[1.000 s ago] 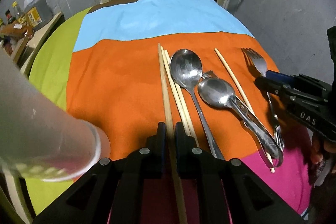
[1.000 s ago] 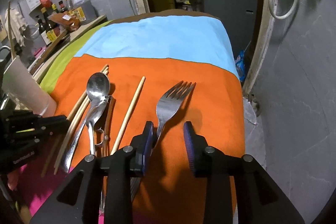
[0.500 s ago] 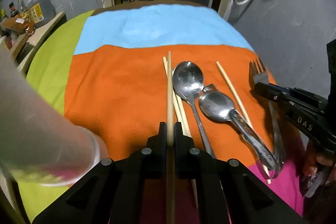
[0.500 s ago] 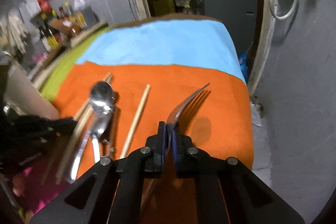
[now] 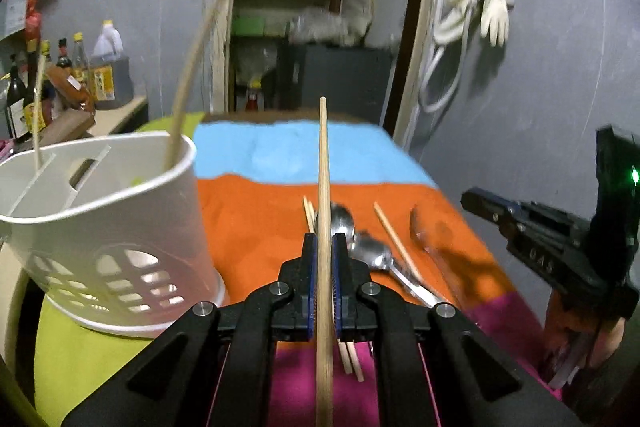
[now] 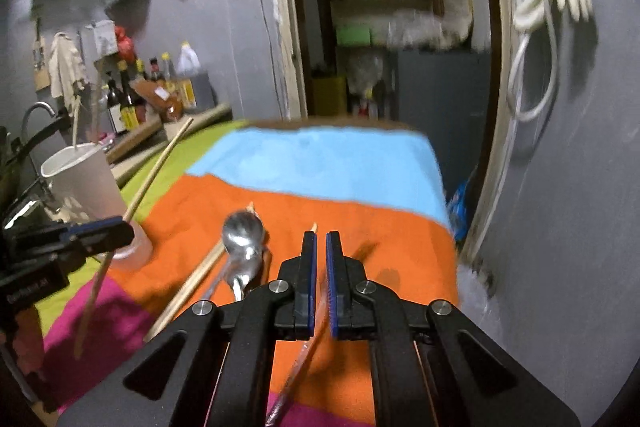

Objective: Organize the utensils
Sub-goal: 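Grasp a chopstick with the left tool and lift it, then grasp the steel fork with the right tool and lift it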

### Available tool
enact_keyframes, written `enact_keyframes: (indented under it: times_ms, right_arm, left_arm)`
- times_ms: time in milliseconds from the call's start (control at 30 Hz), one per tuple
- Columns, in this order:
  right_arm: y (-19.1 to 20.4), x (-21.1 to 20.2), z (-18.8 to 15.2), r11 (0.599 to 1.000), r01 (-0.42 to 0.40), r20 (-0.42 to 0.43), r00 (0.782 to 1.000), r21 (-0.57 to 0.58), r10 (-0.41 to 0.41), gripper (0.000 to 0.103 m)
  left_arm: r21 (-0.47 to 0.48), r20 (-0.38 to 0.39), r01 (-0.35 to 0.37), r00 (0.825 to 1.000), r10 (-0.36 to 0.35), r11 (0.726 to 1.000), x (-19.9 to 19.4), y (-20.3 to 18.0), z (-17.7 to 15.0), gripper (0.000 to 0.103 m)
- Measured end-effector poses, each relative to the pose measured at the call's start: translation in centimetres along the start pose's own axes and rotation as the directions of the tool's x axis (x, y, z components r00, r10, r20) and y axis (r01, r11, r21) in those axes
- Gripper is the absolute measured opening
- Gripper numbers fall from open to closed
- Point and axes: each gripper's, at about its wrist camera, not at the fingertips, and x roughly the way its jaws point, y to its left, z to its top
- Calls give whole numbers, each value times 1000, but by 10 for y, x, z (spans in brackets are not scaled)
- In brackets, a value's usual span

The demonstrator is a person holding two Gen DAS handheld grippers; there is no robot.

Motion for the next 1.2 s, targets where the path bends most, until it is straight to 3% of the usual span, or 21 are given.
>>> enact_keyframes:
  times_ms: [133,200,233,333,433,567,867,1200]
  right_arm:
    - [8,0,-1,999,9,-15,1000,-32,-10,3]
    - [1,14,-2,1000,-3,-102,995,4,3,4]
    - [-4,24,-3,999,-12,-152,988,30,16,7]
    - [-12,43,-8,995,-42,-245,967,88,62,28]
    - [-17,58,-11,989,-62,-308,946,134,101,28]
    - [-17,78,-11,992,-43,-373,924,121,86,29]
    - [9,99,-5,997,-5,-394,919,-78,-26,31]
    - [2,102,2,1000,4,-370,929,1,-3,21]
  left_arm:
    - [-2,-17,0,1000,0,1000,-1,-2,2,5]
    - [-6,-56,-10,998,9,1000,4,-3,0,5]
    - [-12,-71,-11,997,10,1000,4,-2,-2,5]
    - [-36,-123,-6,992,1,999,14,2,-6,5]
    - [-51,-152,-9,988,2,999,20,5,-9,5]
    - [-67,-160,1,987,-11,998,21,9,-9,5]
    - [-89,-176,22,984,-37,996,25,17,-9,5]
    - [-98,-163,31,985,-47,995,21,22,-10,5]
